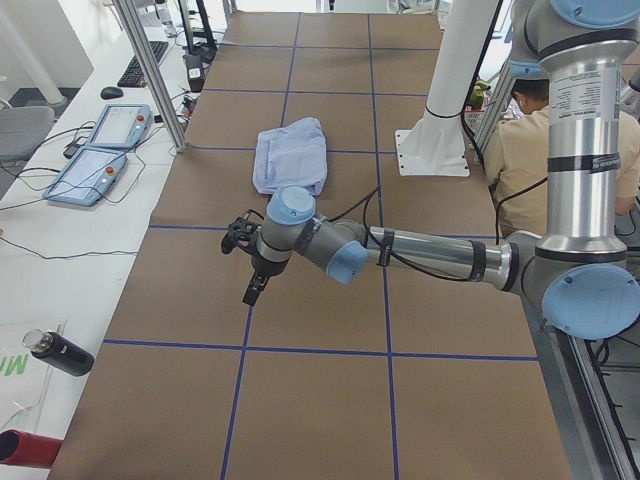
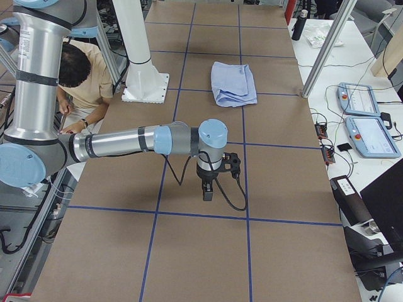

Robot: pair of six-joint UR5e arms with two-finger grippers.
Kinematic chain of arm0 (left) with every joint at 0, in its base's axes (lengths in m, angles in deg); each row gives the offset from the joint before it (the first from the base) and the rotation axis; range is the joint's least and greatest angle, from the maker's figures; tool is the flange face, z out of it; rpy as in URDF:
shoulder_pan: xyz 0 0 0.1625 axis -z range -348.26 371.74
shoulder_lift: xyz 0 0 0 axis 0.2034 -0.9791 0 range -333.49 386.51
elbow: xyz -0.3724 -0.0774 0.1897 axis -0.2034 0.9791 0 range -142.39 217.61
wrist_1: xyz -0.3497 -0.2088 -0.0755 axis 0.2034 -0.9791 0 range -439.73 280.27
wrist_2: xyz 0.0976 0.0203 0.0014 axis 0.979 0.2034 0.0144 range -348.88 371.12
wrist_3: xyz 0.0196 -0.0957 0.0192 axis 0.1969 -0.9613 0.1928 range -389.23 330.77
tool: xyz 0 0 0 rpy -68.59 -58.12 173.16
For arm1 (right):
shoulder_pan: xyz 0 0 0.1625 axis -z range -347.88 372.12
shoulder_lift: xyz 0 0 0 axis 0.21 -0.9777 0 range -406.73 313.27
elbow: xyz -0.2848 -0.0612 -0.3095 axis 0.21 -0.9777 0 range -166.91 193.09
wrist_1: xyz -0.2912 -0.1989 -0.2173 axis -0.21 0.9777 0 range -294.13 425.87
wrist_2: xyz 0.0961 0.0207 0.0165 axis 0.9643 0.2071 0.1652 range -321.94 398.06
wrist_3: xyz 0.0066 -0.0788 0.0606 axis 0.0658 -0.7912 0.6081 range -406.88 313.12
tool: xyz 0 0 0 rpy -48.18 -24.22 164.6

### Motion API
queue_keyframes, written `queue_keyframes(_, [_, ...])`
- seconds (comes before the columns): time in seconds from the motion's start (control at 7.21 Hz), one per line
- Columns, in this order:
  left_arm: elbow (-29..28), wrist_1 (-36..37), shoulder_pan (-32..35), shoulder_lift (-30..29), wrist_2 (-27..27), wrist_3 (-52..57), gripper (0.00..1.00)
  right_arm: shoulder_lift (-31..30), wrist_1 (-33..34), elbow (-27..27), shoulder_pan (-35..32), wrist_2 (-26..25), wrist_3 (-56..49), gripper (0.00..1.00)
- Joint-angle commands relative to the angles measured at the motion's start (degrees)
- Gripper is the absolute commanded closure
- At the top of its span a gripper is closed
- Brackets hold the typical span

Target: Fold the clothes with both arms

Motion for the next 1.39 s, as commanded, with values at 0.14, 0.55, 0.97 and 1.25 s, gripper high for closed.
queue_keyframes(0.14, [-7.6, 1.7, 7.0, 4.0, -14.5, 5.7, 0.00, 0.4, 0.0, -3.2, -0.1, 0.2, 0.1, 0.00])
queue_keyframes(0.55, [-7.5, 4.7, 6.9, 4.1, -13.3, 4.5, 0.00, 1.7, -0.1, -4.8, -0.1, 0.2, 0.0, 0.00])
queue_keyframes(0.97, [-7.0, 10.1, 6.9, 3.8, -9.2, 4.9, 0.00, 1.7, -0.1, -4.9, -0.1, 0.2, 0.0, 0.00])
queue_keyframes(1.25, [-6.0, 12.4, 6.9, 3.8, -9.3, 5.1, 0.00, 1.7, -0.1, -4.9, -0.1, 0.2, 0.0, 0.00])
